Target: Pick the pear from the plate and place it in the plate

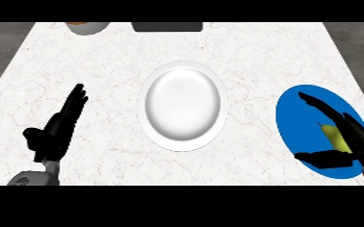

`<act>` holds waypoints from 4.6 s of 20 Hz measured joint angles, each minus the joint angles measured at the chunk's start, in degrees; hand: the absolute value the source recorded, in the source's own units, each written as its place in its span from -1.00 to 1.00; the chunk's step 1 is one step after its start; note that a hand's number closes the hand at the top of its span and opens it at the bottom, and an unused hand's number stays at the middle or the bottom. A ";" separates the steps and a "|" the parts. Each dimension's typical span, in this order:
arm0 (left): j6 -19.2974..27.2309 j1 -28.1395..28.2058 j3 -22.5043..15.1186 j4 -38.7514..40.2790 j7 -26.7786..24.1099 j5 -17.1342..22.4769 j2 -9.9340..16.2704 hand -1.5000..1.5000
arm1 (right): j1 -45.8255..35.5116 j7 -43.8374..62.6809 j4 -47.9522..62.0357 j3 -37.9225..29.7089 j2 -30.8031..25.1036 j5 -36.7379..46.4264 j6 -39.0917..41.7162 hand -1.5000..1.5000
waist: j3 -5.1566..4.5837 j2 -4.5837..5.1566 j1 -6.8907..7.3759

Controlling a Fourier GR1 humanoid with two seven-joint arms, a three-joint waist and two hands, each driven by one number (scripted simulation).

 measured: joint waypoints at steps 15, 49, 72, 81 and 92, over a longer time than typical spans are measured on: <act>-1.97 -0.76 1.26 1.60 -0.42 -0.91 -0.68 0.00 | 0.69 18.89 -8.52 1.29 -17.03 12.20 13.46 -1.00 | -0.07 0.10 0.39; -6.77 -0.30 7.34 -0.67 1.81 -7.06 -5.05 0.00 | -11.53 15.42 19.76 0.53 -3.96 44.04 21.13 1.00 | 0.00 0.13 0.66; -7.31 0.82 9.37 0.74 0.10 -8.54 -6.31 0.00 | -4.89 4.15 12.78 -8.92 6.26 41.90 -2.62 1.00 | -0.56 -0.51 -1.08; -7.79 1.51 9.75 0.43 -0.37 -9.02 -6.40 0.00 | 6.98 6.54 -15.39 -11.54 8.37 35.85 -1.70 1.00 | -0.10 -0.25 -0.79; -8.09 0.84 9.82 -0.48 0.92 -9.77 -7.18 0.00 | 7.48 15.13 -38.75 -12.73 12.94 33.62 0.95 1.00 | -0.03 -0.03 0.13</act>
